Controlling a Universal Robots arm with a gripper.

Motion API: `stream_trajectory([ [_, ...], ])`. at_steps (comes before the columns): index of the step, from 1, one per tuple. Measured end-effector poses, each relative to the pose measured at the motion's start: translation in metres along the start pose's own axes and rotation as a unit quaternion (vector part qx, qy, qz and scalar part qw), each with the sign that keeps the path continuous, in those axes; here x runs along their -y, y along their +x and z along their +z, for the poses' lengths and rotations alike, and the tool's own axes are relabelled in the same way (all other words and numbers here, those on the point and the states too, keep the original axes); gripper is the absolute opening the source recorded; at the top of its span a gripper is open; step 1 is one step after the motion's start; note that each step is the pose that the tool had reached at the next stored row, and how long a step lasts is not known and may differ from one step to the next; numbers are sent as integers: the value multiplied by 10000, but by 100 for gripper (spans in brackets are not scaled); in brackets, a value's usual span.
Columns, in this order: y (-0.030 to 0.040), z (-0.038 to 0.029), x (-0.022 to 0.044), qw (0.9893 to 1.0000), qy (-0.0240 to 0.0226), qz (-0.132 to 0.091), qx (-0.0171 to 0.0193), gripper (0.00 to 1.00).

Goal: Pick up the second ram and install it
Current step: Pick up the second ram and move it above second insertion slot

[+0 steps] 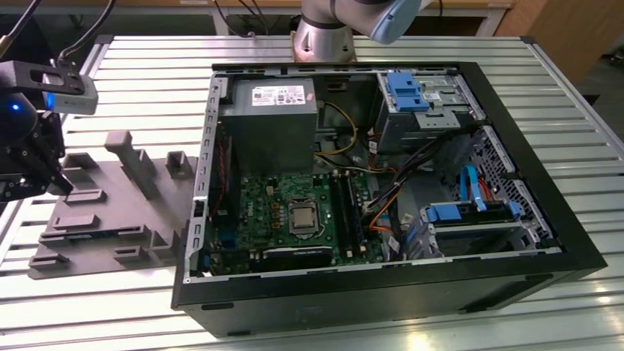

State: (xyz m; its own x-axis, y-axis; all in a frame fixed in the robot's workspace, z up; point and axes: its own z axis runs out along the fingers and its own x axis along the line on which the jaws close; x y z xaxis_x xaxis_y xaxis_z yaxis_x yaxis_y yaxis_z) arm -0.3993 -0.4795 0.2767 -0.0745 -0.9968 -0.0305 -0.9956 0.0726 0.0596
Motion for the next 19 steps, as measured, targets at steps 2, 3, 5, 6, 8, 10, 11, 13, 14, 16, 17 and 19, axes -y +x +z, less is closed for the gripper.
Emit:
stream_trajectory([
  [2, 0, 4, 0, 10000, 0, 0, 0, 11],
  [3, 0, 7, 0, 10000, 0, 0, 0, 11],
  [5, 0, 12, 0, 10000, 0, 0, 0, 11],
  [6, 0, 14, 0, 10000, 0, 1, 0, 11],
  [8, 1, 19, 1, 10000, 0, 0, 0, 11],
  [10, 1, 24, 1, 10000, 0, 0, 0, 11],
  [11, 1, 28, 2, 10000, 0, 0, 0, 11],
  [13, 1, 37, 2, 10000, 0, 0, 0, 11],
  [14, 1, 41, 2, 10000, 0, 0, 0, 11],
  [16, 2, 51, 3, 10000, 0, 0, 0, 11],
  [17, 2, 56, 3, 10000, 0, 0, 0, 11],
  [19, 2, 69, 4, 10000, 0, 0, 0, 11],
])
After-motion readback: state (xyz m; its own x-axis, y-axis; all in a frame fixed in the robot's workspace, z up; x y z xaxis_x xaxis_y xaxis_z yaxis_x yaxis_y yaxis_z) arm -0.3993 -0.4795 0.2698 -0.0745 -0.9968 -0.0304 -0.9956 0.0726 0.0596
